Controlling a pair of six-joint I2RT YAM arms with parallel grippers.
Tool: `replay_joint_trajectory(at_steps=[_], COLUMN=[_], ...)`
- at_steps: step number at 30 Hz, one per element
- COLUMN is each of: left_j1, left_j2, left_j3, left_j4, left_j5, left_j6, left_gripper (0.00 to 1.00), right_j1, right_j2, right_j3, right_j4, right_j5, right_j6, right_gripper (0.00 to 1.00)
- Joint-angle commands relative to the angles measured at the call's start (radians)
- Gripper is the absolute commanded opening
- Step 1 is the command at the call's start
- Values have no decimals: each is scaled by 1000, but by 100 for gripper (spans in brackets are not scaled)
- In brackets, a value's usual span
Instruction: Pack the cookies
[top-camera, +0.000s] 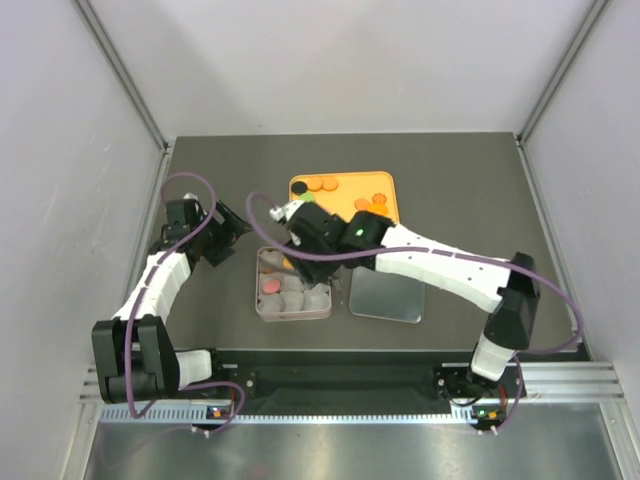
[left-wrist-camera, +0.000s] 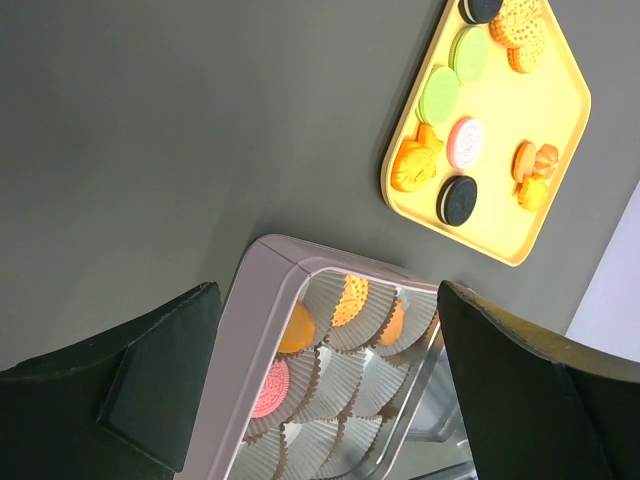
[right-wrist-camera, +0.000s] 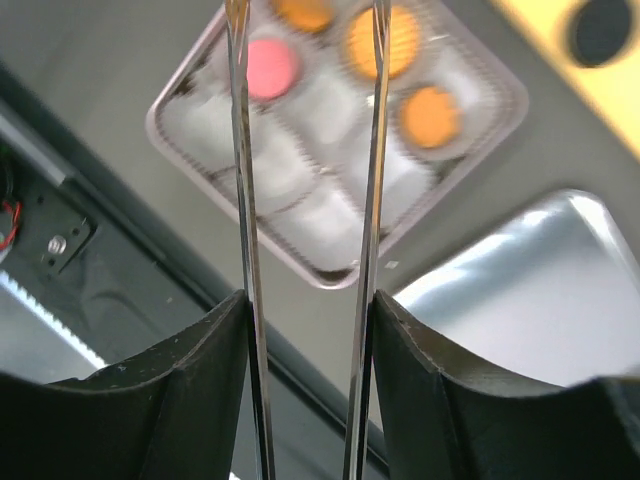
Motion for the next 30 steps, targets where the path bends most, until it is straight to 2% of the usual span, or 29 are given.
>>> replay_joint_trajectory(at_steps=[1,8,13,19,30], left_j1=[7,5,7,7,5], left_j2=[-6,0,2,0,11], left_j3=[-2,-3,-5,-8,-13], left_j4=[49,53,55,55,63], left_j5=[17,25,26,28,35], left_j6=[-4,-9,-7,-6,-10], left_gripper=[94,94,94,94,94], right_j1=[-112,-307,-411,-413,-370], right_j2=[-137,-145,-85,-16,55], right_j3=[28,-49,-55,-40,-28], right_j4=[-13,21,64,76,95], right_j5=[61,136,111,47,35], right_j6=[-17,-40,-61,-73,-66], right_gripper=[49,49,48,48,48])
